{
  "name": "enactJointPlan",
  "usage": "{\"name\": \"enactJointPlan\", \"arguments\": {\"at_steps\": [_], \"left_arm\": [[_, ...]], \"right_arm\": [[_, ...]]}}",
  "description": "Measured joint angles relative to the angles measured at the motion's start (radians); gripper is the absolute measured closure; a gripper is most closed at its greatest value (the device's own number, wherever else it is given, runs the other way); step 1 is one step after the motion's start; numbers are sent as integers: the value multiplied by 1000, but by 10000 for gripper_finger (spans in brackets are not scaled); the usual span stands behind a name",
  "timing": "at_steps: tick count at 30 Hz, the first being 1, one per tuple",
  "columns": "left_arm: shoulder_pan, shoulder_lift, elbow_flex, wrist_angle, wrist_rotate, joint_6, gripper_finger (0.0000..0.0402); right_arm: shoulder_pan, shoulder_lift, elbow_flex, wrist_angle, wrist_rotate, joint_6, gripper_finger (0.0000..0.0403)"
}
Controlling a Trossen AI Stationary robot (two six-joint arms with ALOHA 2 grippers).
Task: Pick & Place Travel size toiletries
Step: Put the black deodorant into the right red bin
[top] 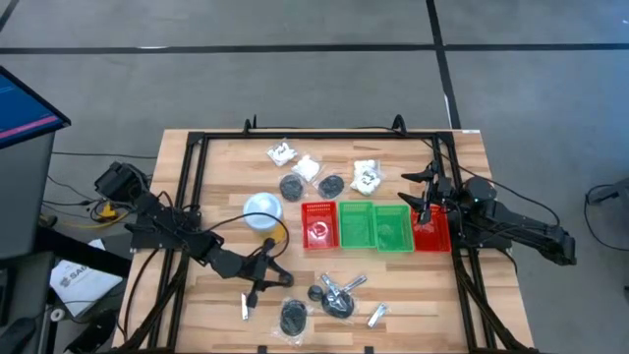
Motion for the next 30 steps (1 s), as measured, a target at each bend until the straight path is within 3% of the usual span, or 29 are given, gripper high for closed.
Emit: {"name": "enactJointPlan", "arguments": {"at_steps": [16, 30], "left_arm": [[0, 0, 0, -39, -24, -46, 200], [0, 40, 0, -79, -46, -71, 190]], "right_arm": [[0, 0, 0, -5, 0, 0, 143], [0, 0, 0, -5, 0, 0, 143]]}}
